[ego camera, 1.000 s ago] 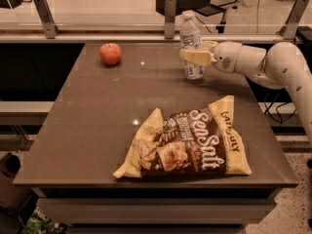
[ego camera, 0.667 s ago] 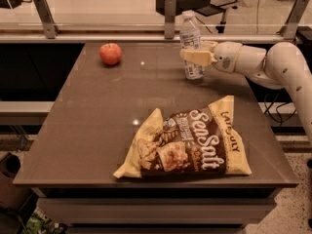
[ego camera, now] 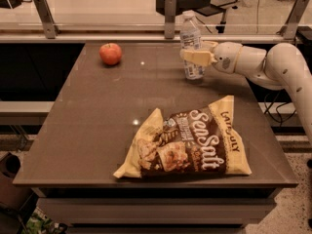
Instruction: Place blue plastic bottle upright
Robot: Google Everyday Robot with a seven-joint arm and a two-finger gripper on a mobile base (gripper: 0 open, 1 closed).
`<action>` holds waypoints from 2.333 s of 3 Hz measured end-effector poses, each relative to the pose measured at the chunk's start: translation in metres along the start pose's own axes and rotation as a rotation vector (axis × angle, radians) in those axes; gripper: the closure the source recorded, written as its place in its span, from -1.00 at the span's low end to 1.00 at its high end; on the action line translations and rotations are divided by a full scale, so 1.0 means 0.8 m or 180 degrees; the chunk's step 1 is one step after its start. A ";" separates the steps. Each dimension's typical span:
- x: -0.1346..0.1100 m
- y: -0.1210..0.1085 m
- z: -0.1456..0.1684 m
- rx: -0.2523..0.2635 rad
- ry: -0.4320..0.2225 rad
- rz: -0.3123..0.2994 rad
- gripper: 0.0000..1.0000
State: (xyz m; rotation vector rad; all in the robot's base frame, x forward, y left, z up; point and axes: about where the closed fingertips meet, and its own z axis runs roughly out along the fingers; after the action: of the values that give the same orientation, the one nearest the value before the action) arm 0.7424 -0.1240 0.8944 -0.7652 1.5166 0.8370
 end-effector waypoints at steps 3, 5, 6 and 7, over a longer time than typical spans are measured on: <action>-0.001 0.000 0.000 -0.0002 0.0000 0.0000 -0.24; 0.000 0.005 0.008 -0.0035 0.0002 0.0002 0.69; 0.000 0.007 0.012 -0.0052 0.0003 0.0003 1.00; 0.000 0.007 0.012 -0.0053 0.0003 0.0003 1.00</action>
Offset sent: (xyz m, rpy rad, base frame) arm 0.0000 0.0000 0.0002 0.0000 0.0000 0.0000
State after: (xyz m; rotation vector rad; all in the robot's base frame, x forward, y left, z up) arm 0.7428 -0.1127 0.8945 -0.7774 1.5126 0.8509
